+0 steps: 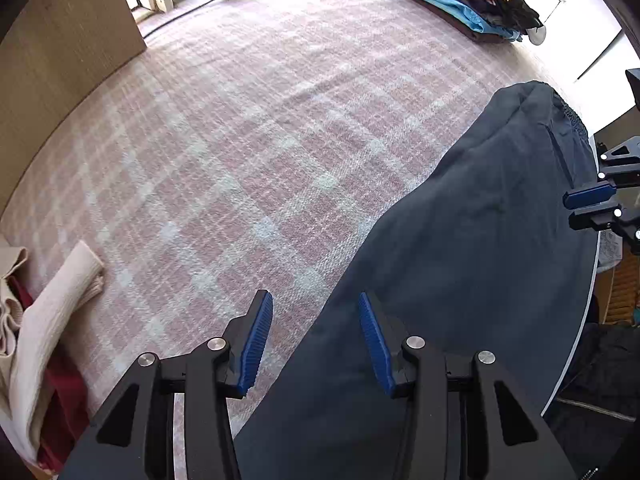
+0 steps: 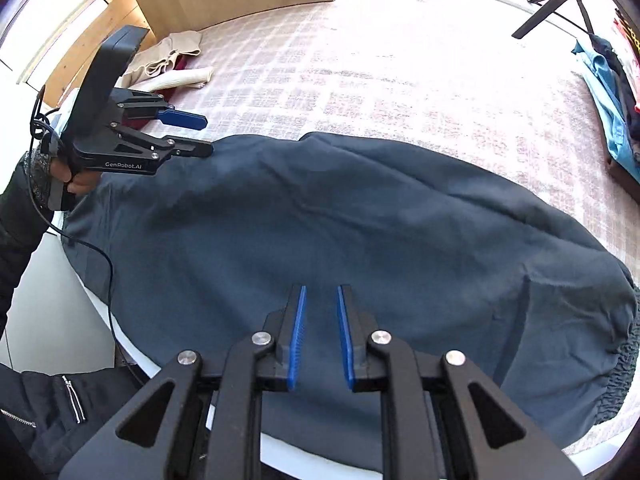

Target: Fold clothes

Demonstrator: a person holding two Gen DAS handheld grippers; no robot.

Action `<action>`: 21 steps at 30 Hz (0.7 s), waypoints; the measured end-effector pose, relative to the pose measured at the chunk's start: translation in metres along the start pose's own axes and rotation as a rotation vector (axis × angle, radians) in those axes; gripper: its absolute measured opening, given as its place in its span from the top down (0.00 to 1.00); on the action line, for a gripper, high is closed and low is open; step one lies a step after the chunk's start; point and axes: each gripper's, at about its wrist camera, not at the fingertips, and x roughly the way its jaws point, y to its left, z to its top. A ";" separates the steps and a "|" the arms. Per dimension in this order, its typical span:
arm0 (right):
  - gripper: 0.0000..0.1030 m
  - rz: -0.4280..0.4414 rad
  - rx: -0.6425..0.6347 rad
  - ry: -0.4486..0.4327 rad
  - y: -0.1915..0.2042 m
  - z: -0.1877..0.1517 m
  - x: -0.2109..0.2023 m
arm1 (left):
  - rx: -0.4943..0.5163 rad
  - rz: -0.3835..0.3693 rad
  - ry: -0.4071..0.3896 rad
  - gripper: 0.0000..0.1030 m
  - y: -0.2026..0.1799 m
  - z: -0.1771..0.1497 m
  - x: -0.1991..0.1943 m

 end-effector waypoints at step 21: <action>0.84 0.023 0.071 0.002 0.003 0.030 0.017 | 0.043 -0.122 -0.109 0.99 -0.064 -0.041 -0.040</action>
